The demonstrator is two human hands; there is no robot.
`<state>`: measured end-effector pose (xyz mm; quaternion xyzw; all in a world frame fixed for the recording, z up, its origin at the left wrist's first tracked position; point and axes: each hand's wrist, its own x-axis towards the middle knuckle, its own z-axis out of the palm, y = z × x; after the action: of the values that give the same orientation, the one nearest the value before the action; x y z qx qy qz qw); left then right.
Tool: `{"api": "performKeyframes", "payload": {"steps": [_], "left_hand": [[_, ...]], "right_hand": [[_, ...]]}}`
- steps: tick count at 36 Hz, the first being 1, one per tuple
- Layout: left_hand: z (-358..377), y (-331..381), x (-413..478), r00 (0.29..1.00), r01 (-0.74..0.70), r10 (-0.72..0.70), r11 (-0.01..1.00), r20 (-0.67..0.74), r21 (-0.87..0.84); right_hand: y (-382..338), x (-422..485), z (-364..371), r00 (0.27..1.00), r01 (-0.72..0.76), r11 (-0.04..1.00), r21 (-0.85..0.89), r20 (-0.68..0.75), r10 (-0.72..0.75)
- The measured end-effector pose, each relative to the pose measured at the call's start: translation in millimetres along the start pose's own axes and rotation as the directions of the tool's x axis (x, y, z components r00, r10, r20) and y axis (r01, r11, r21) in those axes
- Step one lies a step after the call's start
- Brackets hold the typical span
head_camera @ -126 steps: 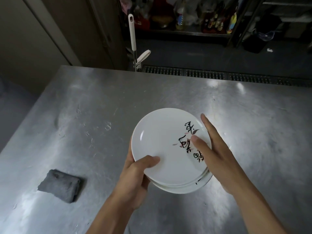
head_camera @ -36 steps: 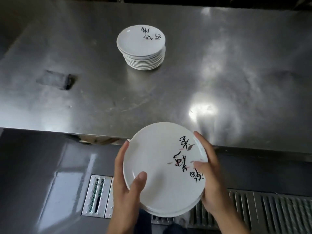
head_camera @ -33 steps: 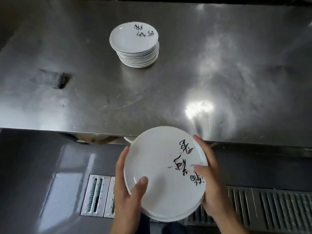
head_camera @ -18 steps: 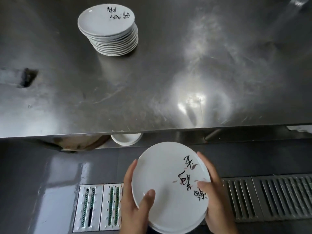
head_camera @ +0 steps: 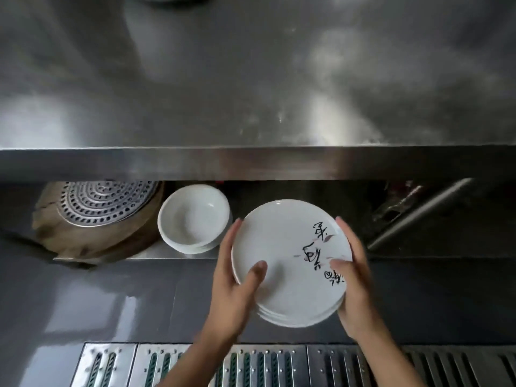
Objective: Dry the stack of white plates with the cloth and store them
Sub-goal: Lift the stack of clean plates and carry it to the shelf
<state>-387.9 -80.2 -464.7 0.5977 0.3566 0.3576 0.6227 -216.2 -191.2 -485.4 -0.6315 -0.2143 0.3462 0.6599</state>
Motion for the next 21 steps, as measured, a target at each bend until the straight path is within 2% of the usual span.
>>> {"api": "performKeyframes", "payload": {"steps": [12, 21], "left_hand": [[11.4, -152.1, 69.5, 0.99, -0.137, 0.138, 0.989, 0.022, -0.049], [20.0, -233.9, 111.3, 0.998, -0.06, 0.062, 0.996, 0.031, -0.063]], "right_hand": [[129.6, 82.7, -20.2, 0.985, 0.152, 0.988, 0.034, 0.075, -0.154], [209.0, 129.8, -40.3, 0.981, 0.16, 0.987, 0.0, 0.112, -0.159]]}}
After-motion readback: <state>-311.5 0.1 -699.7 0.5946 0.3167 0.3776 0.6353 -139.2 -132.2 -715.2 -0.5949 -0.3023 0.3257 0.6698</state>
